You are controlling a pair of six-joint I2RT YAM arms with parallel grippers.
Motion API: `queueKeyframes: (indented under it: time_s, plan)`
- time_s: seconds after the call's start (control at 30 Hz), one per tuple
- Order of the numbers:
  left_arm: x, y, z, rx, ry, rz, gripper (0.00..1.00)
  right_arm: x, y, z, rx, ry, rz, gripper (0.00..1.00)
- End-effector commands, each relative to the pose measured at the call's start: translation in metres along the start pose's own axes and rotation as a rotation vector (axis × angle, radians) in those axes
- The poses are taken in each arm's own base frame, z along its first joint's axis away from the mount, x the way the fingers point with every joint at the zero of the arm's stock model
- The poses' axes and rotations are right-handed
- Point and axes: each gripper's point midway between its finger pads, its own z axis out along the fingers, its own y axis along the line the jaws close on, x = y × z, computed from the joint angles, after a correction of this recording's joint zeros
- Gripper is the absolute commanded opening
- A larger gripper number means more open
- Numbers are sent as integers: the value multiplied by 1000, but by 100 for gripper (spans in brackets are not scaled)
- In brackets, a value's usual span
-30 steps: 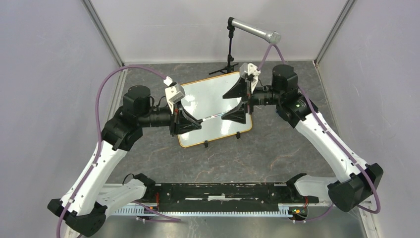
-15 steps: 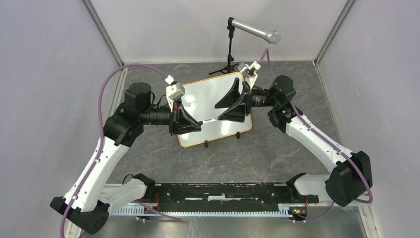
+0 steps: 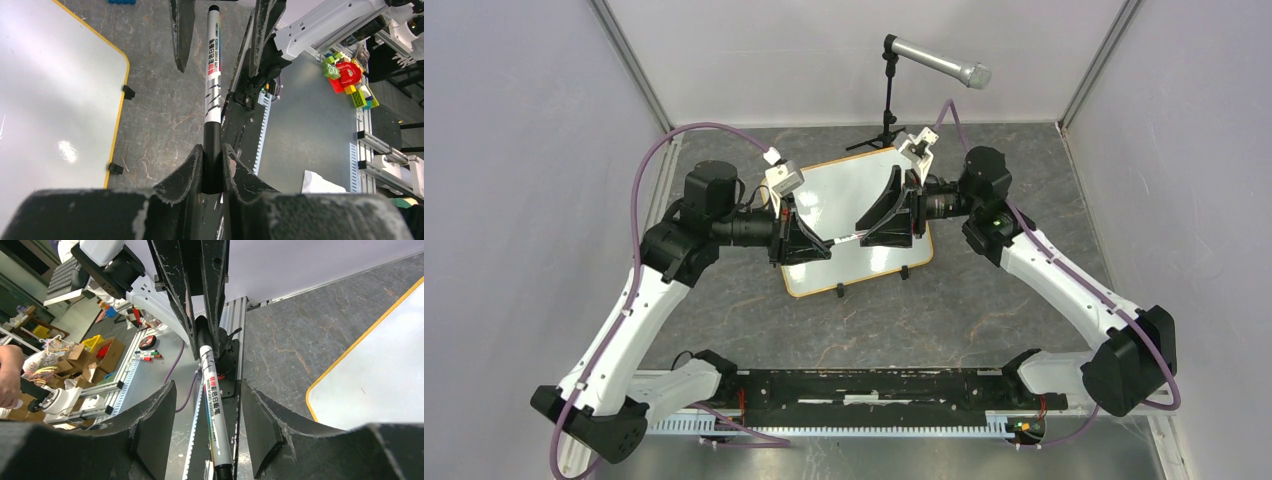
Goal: Write a sentence on the whiteboard
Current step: Open the pen cap of the whiteboard marker.
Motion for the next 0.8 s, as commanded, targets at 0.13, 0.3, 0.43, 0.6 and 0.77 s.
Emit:
queueKeyframes:
  time_s: [0.13,0.3,0.43,0.6,0.77]
  plan:
    - [-15,7,-2,-49,-21,8,2,-11,12,6,-8,2,-81,56]
    - [-22,4,-1,-31,-43,-3,2,-8,11,8,-6,2,-72,51]
    - [-19,7,2,-32,-36,-10,2,-9,13,8,-10,0,-74,47]
    - [-15,7,3,-20,-27,-14,2,-9,16,9,-19,-7,-74,42]
    - [-13,9,4,-25,-23,-17,2,-10,17,9,-24,-13,-70,33]
